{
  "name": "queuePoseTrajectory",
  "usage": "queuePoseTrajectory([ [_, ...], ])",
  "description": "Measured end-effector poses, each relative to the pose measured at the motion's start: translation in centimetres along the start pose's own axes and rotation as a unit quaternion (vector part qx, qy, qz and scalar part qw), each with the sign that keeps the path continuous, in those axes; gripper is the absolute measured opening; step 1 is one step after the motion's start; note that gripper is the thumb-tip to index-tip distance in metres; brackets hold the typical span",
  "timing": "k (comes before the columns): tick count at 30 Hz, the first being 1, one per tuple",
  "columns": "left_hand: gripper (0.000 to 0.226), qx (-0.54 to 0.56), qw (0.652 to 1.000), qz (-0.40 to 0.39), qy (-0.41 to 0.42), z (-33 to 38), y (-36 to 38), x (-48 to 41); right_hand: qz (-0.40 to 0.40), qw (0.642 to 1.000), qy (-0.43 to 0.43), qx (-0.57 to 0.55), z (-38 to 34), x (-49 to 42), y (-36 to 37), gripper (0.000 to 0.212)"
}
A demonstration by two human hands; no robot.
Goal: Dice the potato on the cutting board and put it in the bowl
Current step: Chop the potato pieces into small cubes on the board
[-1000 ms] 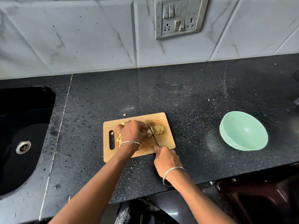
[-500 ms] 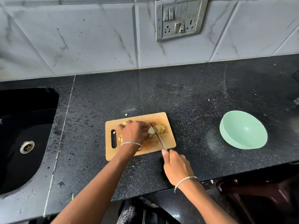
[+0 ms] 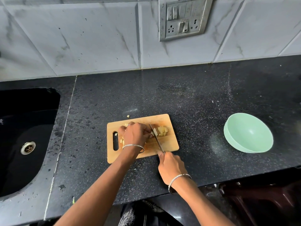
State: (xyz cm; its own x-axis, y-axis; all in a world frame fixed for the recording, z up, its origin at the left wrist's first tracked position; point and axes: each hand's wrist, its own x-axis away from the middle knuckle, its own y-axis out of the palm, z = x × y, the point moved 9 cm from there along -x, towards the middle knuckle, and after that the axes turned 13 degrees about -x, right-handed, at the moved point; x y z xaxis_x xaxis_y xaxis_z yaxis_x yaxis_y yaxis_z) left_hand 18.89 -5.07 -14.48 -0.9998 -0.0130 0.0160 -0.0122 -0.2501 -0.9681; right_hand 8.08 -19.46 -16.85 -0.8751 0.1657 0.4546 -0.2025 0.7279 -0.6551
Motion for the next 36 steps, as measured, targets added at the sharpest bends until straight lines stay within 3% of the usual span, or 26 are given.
queuePoseTrajectory([
  [12, 0.019, -0.012, 1.000, 0.004, -0.009, -0.7, 0.1, 0.3, 0.007, 1.000, -0.002, 0.022, 2.0, 1.9, -1.1, 0.046],
  [18, 0.011, -0.042, 0.999, 0.002, -0.009, -1.3, 1.0, 0.1, 0.000, 0.999, -0.037, 0.013, 0.3, 1.0, -0.5, 0.043],
  [36, 0.004, -0.040, 0.999, -0.001, -0.012, -1.1, 0.5, 0.1, -0.009, 1.000, -0.001, 0.007, 0.1, 0.4, 0.5, 0.040],
])
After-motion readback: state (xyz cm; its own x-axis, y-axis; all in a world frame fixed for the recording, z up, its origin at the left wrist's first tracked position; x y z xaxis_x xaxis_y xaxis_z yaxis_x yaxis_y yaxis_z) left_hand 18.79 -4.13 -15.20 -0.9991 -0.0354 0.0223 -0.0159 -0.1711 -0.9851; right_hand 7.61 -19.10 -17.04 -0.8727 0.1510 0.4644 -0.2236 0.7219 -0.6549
